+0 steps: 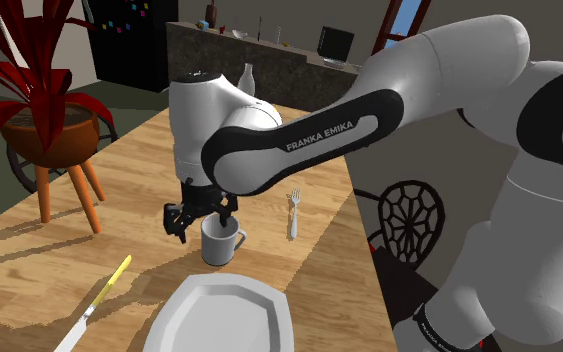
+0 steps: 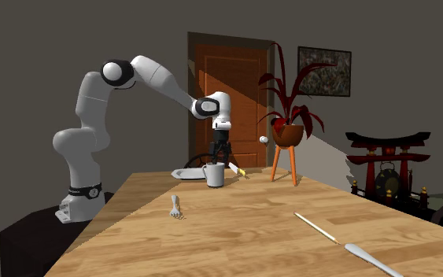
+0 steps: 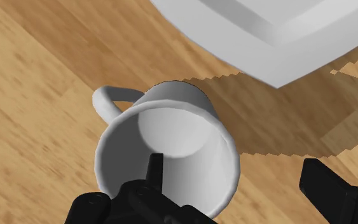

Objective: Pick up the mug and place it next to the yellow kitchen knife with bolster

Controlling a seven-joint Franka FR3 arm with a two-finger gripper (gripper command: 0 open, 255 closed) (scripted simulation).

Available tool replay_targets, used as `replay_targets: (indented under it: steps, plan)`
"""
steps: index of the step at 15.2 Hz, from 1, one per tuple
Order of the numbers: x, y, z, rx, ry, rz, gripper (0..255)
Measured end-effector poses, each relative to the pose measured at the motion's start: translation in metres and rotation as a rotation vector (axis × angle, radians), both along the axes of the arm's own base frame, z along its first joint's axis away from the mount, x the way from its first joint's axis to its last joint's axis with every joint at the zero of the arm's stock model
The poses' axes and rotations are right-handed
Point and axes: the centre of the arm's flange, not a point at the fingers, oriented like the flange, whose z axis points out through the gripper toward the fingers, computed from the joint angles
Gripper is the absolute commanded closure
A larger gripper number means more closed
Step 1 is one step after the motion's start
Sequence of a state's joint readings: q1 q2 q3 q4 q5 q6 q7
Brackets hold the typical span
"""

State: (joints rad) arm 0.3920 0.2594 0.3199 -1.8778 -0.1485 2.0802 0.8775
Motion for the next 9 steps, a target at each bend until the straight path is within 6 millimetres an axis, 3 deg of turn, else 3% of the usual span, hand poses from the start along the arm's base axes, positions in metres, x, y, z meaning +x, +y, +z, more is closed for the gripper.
replay_targets:
  steps: [3,9]
  plan:
    - [-0.001,0.001,0.028,0.0,0.0,0.0,0]
    - [-0.003,0.003,0.033,-0.001,0.001,0.0,0]
